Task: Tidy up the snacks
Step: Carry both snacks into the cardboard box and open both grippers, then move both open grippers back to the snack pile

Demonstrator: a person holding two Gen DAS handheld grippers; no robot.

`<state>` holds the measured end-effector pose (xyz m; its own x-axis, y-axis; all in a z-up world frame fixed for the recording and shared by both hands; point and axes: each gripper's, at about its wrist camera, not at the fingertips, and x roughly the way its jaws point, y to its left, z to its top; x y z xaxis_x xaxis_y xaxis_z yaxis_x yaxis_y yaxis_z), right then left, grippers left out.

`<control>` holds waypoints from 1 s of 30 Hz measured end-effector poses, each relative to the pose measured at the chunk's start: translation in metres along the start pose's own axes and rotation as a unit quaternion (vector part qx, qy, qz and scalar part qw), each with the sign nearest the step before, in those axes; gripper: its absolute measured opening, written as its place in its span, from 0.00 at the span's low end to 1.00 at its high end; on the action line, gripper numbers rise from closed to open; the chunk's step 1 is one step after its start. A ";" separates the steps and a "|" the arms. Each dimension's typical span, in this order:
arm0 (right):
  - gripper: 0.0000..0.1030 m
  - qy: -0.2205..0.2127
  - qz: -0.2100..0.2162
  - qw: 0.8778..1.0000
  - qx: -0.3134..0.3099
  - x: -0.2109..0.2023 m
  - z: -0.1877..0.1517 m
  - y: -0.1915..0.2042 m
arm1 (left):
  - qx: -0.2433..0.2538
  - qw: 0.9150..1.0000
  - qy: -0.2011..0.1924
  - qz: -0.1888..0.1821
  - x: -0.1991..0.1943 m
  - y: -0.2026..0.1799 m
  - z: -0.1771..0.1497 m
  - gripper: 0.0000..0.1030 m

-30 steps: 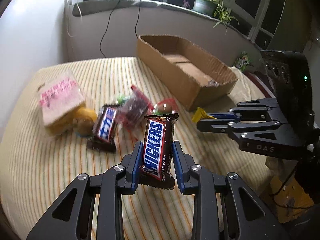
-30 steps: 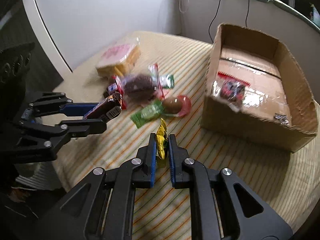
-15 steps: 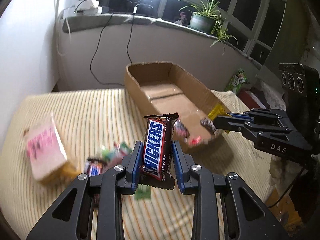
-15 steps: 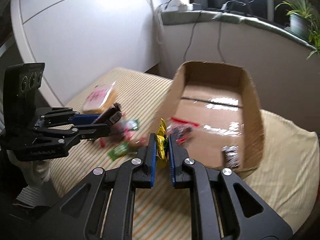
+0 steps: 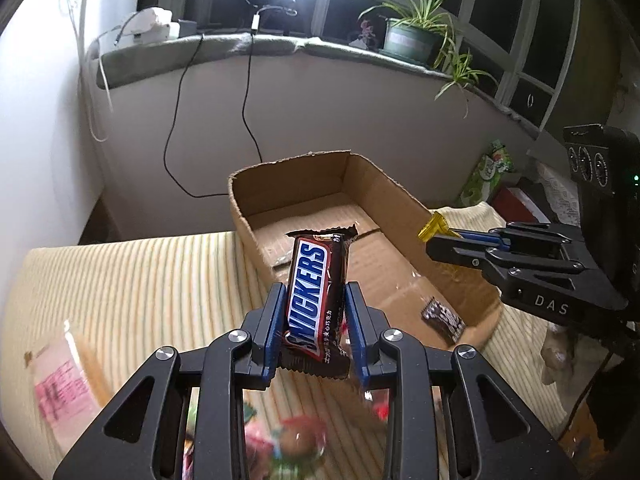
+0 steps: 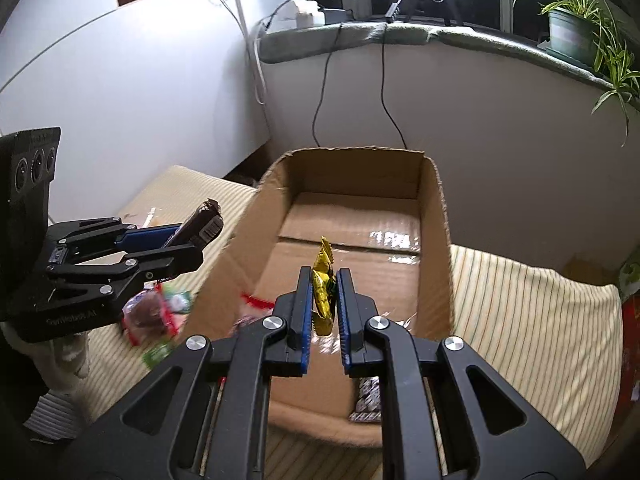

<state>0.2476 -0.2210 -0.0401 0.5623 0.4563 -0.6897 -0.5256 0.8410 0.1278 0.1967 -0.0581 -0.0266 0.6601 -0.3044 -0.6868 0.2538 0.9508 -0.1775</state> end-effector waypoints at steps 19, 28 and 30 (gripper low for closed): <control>0.16 0.019 -0.019 0.999 0.020 0.030 0.003 -0.031 | 0.023 1.000 0.015 0.007 0.027 -0.014 0.011 0.27; 0.63 -0.005 -0.025 1.000 0.018 0.010 0.002 -0.025 | 0.013 1.000 -0.022 -0.001 0.004 -0.006 0.008 0.32; 0.63 -0.006 -0.024 1.000 0.017 0.006 0.002 -0.023 | 0.014 0.999 -0.030 -0.001 -0.006 -0.005 0.005 0.32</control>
<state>0.2642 -0.2370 -0.0461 0.5950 0.4179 -0.6865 -0.4757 0.8716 0.1183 0.1949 -0.0615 -0.0175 0.7007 -0.3092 -0.6430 0.2739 0.9487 -0.1576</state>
